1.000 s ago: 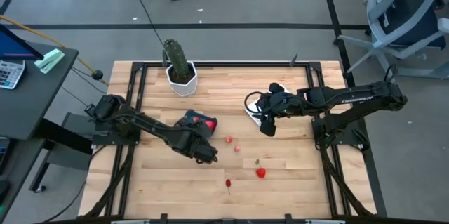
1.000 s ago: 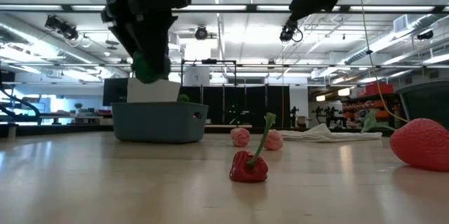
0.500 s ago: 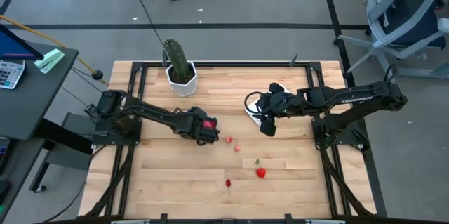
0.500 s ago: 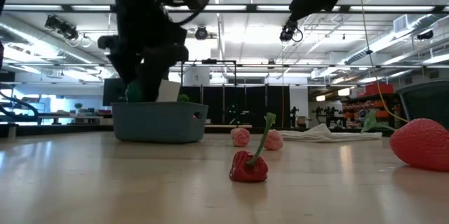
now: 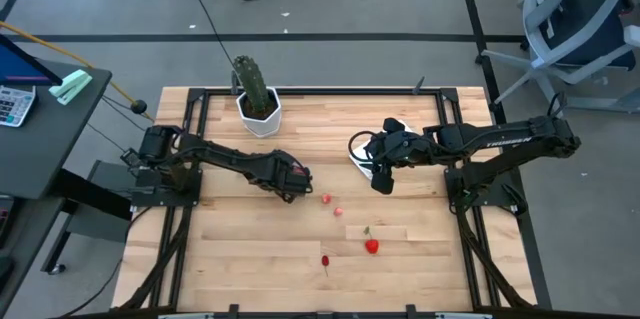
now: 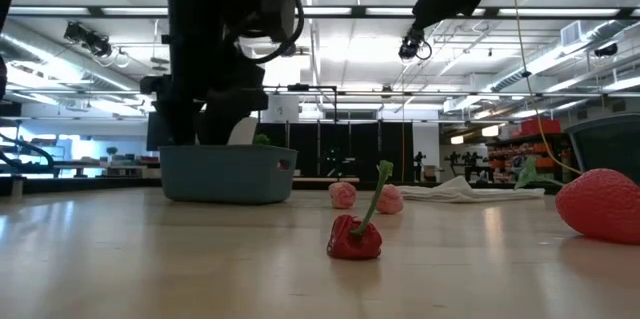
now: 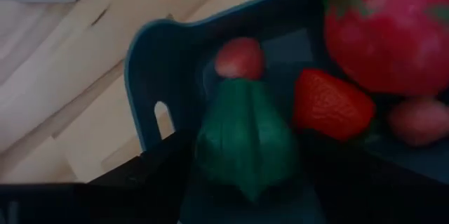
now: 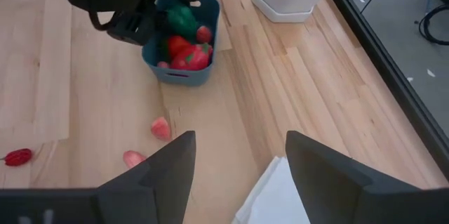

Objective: Pick and placing Produce into tupperware
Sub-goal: Put the green bell pepper into the blue bin, then put the red strawberry into the blue bin

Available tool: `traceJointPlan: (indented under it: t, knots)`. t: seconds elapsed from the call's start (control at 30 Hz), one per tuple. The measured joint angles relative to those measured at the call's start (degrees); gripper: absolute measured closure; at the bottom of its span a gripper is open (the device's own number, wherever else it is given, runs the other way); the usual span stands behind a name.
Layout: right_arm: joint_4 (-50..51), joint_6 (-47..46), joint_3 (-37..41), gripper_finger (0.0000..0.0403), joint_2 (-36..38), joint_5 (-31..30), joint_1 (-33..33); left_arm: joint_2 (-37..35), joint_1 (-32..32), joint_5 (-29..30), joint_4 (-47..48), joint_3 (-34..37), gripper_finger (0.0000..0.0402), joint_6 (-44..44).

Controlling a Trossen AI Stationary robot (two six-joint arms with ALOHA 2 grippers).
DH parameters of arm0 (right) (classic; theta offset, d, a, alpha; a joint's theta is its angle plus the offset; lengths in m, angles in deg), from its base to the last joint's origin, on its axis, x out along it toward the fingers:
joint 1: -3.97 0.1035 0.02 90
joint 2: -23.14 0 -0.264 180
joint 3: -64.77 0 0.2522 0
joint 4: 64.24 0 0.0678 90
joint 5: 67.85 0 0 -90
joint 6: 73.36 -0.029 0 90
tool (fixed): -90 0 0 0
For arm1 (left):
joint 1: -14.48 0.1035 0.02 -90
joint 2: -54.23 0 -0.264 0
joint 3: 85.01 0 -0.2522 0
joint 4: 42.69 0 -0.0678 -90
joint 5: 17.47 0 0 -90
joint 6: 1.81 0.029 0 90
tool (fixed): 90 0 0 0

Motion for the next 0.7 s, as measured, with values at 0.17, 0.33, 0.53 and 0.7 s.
traceJointPlan:
  t: [0.17,0.33,0.53,0.7]
  knots:
    - [0.0,0.0,0.0,0.0172,0.0,0.0,0.0,0.0,0.0,0.0,-0.2,-0.2,0.013,0.1]
    - [0.0,0.0,0.0,0.0172,0.0,0.0,0.0,0.0,0.0,-0.7,0.8,-2.2,0.013,2.3]
    - [0.1,-0.2,0.0,0.0172,0.0,0.0,0.0,0.0,-0.4,-2.4,4.1,-12.2,0.0134,6.1]
    - [5.3,-2.7,0.0,0.0172,0.0,2.3,0.0,0.0,-2.8,-2.4,4.5,-21.9,0.0137,6.6]
